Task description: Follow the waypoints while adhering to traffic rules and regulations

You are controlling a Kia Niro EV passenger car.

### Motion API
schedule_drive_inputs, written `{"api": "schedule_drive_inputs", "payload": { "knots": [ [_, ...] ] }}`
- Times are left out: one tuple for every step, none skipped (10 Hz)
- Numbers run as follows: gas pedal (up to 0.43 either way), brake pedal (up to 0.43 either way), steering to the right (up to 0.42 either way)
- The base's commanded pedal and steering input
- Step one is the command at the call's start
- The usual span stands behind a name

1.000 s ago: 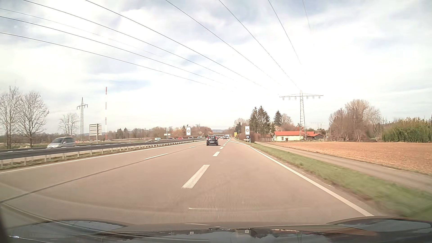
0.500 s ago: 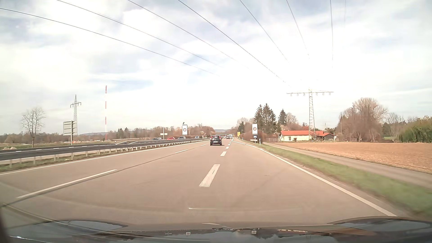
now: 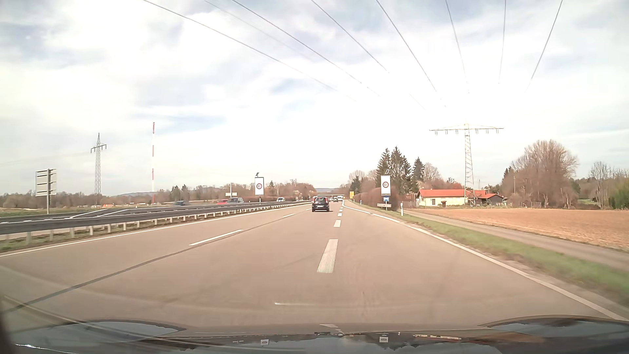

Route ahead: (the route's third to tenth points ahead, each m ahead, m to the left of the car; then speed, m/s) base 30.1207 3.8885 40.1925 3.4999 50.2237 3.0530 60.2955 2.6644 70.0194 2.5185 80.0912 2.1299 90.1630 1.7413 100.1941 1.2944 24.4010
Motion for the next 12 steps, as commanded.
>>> {"api": "schedule_drive_inputs", "payload": {
  "knots": [
    [0.390, 0.000, -0.002],
    [0.390, 0.000, -0.001],
    [0.390, 0.000, 0.000],
    [0.378, 0.000, 0.000],
    [0.358, 0.000, 0.001],
    [0.358, 0.000, 0.003],
    [0.350, 0.000, 0.003],
    [0.339, 0.000, 0.004],
    [0.331, 0.000, 0.004],
    [0.319, 0.000, 0.005],
    [0.311, 0.000, 0.005],
    [0.299, 0.000, 0.005]
  ]
}}
